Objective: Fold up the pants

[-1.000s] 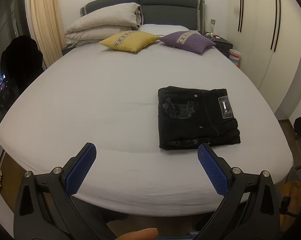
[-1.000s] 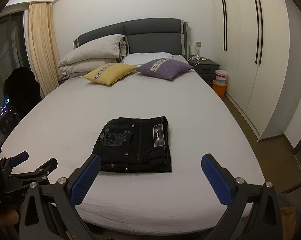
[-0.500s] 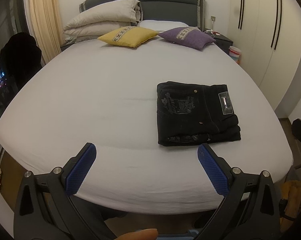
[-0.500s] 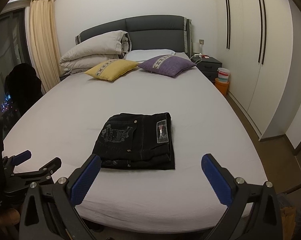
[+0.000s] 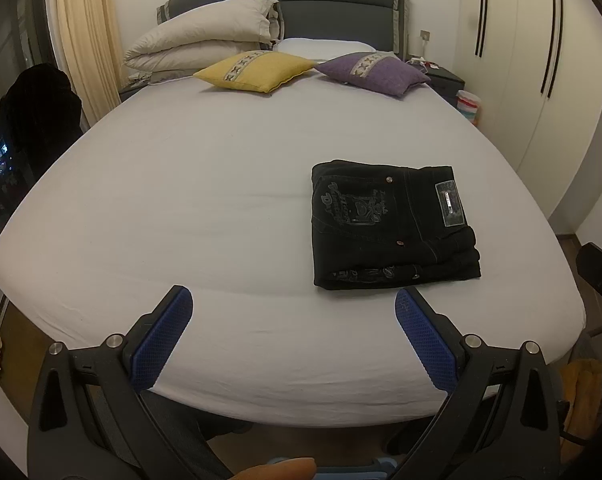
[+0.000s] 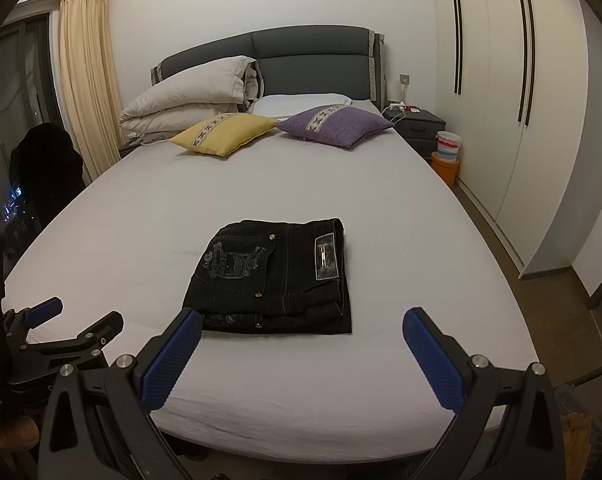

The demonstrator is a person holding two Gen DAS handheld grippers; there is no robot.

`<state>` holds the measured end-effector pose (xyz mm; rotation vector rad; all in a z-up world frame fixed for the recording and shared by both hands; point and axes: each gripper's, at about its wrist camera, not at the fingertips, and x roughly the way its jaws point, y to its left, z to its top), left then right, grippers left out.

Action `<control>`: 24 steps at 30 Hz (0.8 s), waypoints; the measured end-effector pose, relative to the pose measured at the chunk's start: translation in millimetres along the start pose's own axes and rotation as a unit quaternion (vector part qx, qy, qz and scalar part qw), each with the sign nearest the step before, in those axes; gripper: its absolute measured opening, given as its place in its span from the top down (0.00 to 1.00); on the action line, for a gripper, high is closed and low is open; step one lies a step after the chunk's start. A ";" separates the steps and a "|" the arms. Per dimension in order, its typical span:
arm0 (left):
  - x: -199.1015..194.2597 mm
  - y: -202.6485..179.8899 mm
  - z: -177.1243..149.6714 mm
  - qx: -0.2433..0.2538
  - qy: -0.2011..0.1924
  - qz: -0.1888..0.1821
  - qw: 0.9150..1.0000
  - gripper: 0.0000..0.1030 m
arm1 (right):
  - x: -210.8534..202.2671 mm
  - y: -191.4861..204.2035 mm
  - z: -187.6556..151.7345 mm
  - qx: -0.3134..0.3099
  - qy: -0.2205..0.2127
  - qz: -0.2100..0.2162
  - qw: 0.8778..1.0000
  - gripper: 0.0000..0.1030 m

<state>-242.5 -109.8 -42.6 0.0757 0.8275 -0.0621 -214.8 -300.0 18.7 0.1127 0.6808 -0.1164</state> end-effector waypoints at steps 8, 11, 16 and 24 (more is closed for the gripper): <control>-0.1 -0.4 -0.4 0.000 0.001 0.000 1.000 0.00 | 0.5 0.9 -0.4 -0.001 0.001 0.000 1.000 0.00; -0.1 -0.2 -0.5 0.000 0.001 0.000 1.000 0.00 | 0.6 1.1 -0.3 -0.001 0.001 0.000 1.000 0.00; -0.2 -0.4 -0.7 0.000 0.001 -0.001 1.000 0.00 | 0.6 1.2 -0.5 -0.001 0.002 0.000 1.000 0.00; 0.0 -0.9 -2.2 0.000 0.002 -0.001 1.000 0.00 | 0.5 1.5 -0.3 -0.001 0.002 0.000 1.000 0.00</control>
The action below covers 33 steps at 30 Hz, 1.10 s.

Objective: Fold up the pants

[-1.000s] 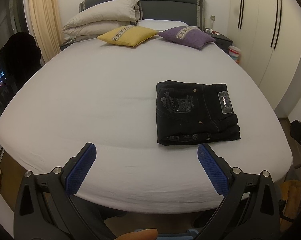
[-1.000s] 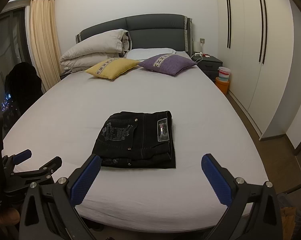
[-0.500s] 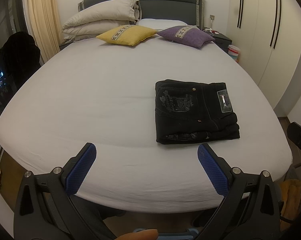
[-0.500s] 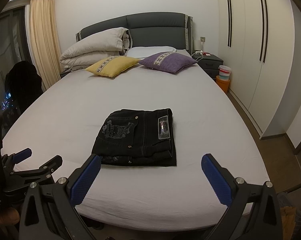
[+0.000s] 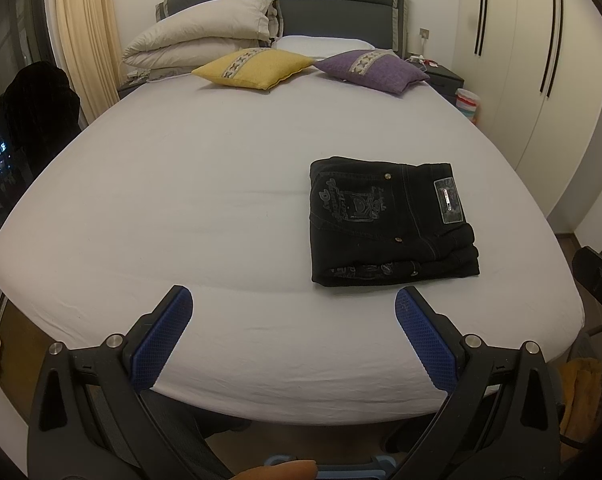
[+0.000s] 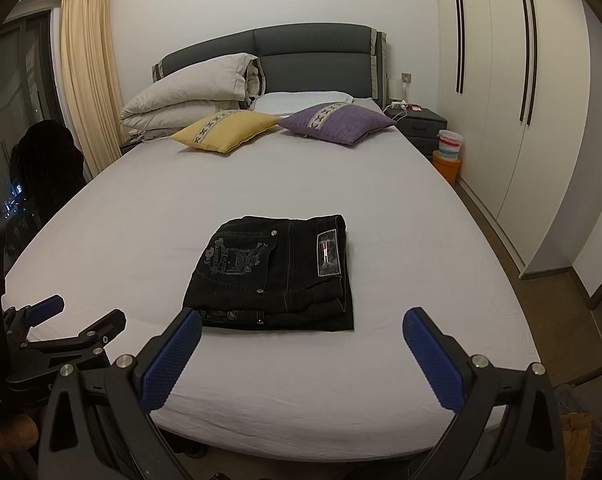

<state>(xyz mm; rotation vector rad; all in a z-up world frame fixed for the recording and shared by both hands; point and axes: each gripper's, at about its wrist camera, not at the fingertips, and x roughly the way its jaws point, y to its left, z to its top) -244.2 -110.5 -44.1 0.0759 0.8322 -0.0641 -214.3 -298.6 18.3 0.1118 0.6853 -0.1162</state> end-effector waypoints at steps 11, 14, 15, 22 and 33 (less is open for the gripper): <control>2.1 0.7 -4.1 0.000 0.006 -0.003 1.000 0.00 | 2.8 2.1 -6.9 -0.002 0.004 0.001 1.000 0.00; 2.2 1.2 -4.3 0.000 0.006 -0.005 1.000 0.00 | 2.7 2.2 -6.7 -0.002 0.004 0.001 1.000 0.00; 2.0 0.8 -4.8 0.000 0.006 -0.004 1.000 0.00 | 2.8 2.1 -6.5 -0.002 0.004 0.001 1.000 0.00; 1.5 0.2 -5.2 -0.001 0.006 -0.004 1.000 0.00 | 2.5 1.9 -6.1 -0.002 0.004 0.001 1.000 0.00; 1.9 0.6 -6.3 0.000 0.008 -0.006 1.000 0.00 | 2.4 1.9 -6.2 -0.002 0.005 0.001 1.000 0.00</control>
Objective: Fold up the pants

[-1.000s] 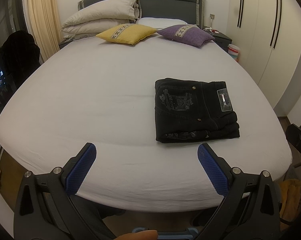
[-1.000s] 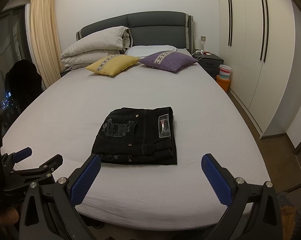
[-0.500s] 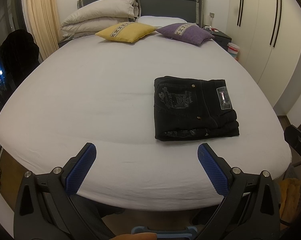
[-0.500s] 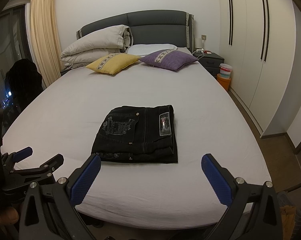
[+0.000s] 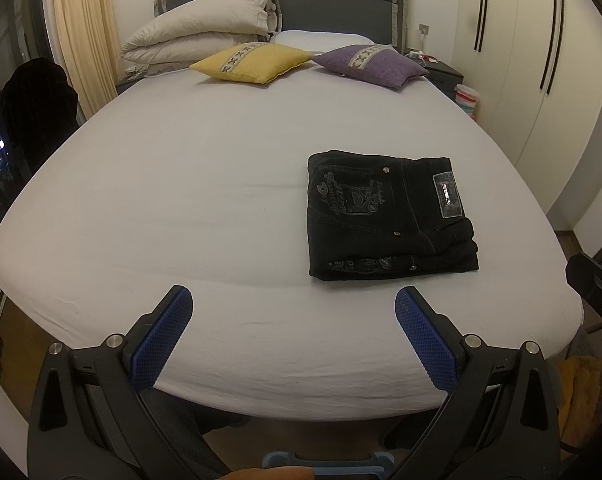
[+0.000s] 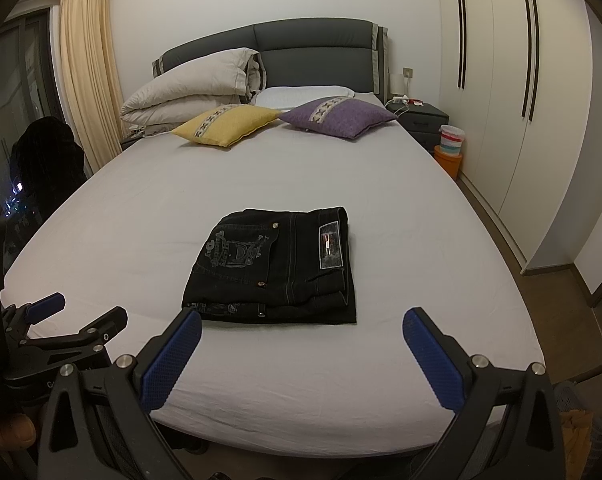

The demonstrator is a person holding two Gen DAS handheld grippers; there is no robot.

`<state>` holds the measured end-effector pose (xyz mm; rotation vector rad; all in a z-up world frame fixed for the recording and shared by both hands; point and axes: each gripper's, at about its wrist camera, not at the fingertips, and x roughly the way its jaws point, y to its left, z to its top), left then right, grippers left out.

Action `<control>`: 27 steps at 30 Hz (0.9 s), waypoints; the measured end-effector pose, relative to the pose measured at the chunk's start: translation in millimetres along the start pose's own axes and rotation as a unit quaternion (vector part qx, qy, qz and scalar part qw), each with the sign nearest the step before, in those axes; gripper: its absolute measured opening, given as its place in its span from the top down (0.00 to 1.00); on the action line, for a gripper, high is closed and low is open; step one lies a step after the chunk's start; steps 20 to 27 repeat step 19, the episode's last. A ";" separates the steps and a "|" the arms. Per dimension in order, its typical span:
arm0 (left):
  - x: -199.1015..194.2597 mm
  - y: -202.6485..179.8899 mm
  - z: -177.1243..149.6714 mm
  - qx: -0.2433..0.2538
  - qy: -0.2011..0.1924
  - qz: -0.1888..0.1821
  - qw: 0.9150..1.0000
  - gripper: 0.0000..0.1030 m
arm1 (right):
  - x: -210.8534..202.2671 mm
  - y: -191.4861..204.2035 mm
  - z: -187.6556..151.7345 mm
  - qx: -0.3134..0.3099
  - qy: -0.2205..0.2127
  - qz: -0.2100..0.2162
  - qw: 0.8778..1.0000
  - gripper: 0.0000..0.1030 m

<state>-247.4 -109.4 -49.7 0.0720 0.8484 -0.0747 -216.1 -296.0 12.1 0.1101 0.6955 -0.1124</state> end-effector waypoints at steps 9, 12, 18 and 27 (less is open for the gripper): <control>-0.7 -0.1 -1.9 0.000 0.004 -0.007 1.000 0.00 | 0.0 -0.4 1.6 0.000 0.001 0.001 1.000 0.00; -2.3 -0.3 -1.1 0.003 -0.001 -0.003 1.000 0.00 | -0.5 -0.4 -2.4 0.000 0.003 0.001 1.000 0.00; -3.8 2.3 1.1 0.005 -0.011 0.013 1.000 0.00 | -0.6 -3.3 -11.9 0.003 0.008 0.003 1.000 0.00; -3.8 2.3 1.2 0.006 -0.011 0.012 1.000 0.00 | -1.1 -3.7 -12.6 0.004 0.008 0.003 1.000 0.00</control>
